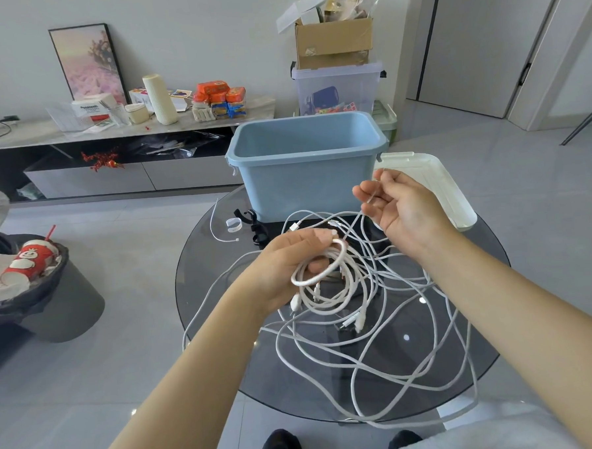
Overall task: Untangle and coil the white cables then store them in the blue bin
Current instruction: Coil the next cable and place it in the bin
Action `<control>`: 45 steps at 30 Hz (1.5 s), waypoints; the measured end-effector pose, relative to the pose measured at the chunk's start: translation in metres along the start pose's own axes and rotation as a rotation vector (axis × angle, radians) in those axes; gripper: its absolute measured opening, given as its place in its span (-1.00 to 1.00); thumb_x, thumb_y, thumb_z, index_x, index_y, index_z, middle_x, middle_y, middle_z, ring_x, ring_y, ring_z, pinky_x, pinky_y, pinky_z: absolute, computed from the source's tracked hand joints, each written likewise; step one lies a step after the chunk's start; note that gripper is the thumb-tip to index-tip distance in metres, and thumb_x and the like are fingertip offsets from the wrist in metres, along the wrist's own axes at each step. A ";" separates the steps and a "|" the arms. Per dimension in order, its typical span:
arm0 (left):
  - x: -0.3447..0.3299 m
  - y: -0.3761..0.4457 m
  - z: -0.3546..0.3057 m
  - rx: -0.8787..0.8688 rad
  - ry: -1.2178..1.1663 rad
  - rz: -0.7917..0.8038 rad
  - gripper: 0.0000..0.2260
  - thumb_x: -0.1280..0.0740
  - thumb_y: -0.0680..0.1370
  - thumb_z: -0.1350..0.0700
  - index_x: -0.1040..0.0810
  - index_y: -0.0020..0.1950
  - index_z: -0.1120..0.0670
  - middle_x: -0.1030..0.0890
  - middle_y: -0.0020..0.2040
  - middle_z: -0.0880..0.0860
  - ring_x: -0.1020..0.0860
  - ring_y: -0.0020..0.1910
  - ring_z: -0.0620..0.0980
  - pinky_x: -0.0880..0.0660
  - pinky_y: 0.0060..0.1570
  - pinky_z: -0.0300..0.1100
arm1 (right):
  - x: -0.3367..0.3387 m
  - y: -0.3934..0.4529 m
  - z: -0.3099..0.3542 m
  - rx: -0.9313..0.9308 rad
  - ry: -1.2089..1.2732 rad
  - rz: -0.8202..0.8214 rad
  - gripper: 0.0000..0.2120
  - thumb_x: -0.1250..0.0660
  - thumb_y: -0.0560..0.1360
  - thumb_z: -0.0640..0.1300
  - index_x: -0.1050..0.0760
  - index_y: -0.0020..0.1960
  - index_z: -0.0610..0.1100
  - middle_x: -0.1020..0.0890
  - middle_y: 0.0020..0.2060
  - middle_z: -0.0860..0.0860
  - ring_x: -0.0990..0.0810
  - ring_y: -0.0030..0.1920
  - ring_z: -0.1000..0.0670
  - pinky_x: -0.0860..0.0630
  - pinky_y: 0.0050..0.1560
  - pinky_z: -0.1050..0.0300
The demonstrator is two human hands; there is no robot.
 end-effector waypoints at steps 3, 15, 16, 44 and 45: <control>-0.003 0.001 -0.001 0.020 0.080 -0.106 -0.86 -0.21 0.59 0.21 -0.49 -0.02 0.27 -0.55 -0.46 -0.07 -0.32 -0.56 -0.22 -0.21 -0.52 -0.40 | 0.001 -0.001 -0.001 0.017 -0.179 0.131 -0.80 -0.14 0.61 -0.27 -0.48 -0.12 -0.16 -0.49 -0.50 0.05 -0.49 -0.42 0.07 -0.42 -0.45 0.29; -0.005 -0.003 -0.007 -0.031 0.156 -0.179 -0.83 -0.24 0.57 0.17 -0.51 -0.19 0.17 -0.49 -0.52 -0.10 -0.29 -0.54 -0.22 -0.20 -0.53 -0.41 | -0.001 -0.013 -0.007 0.073 -0.739 0.425 -0.85 -0.27 0.54 -0.21 -0.54 -0.19 -0.10 -0.47 -0.34 0.01 -0.37 -0.32 0.11 -0.31 -0.21 0.24; -0.004 -0.004 -0.007 -0.047 0.149 -0.177 -0.85 -0.25 0.55 0.15 -0.51 -0.19 0.17 -0.49 -0.51 -0.10 -0.30 -0.54 -0.22 -0.21 -0.53 -0.41 | -0.002 -0.014 -0.007 0.055 -0.726 0.436 -0.84 -0.25 0.54 -0.22 -0.52 -0.19 -0.12 -0.46 -0.36 0.03 -0.36 -0.33 0.11 -0.30 -0.22 0.24; 0.002 -0.004 -0.006 -0.184 0.108 -0.119 -0.85 -0.31 0.45 0.11 -0.60 -0.30 -0.06 -0.51 -0.33 -0.02 -0.27 -0.34 -0.02 -0.16 -0.33 -0.16 | -0.009 -0.022 -0.004 -0.072 -0.622 0.602 -0.91 -0.34 0.39 -0.14 -0.51 -0.25 -0.14 -0.51 -0.39 0.05 -0.38 -0.33 0.11 -0.30 -0.21 0.24; 0.002 -0.004 -0.006 -0.183 0.106 -0.116 -0.84 -0.31 0.45 0.12 -0.60 -0.30 -0.05 -0.51 -0.34 -0.02 -0.27 -0.33 -0.02 -0.16 -0.32 -0.15 | -0.009 -0.023 -0.004 -0.077 -0.610 0.606 -0.91 -0.35 0.42 -0.18 -0.50 -0.24 -0.16 -0.52 -0.41 0.08 -0.40 -0.35 0.14 -0.31 -0.22 0.26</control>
Point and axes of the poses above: each hand's wrist, its own y-axis towards the middle knuckle, its own x-axis out of the back of the hand, z = x × y, the point moved 1 cm from there along y, towards the middle knuckle
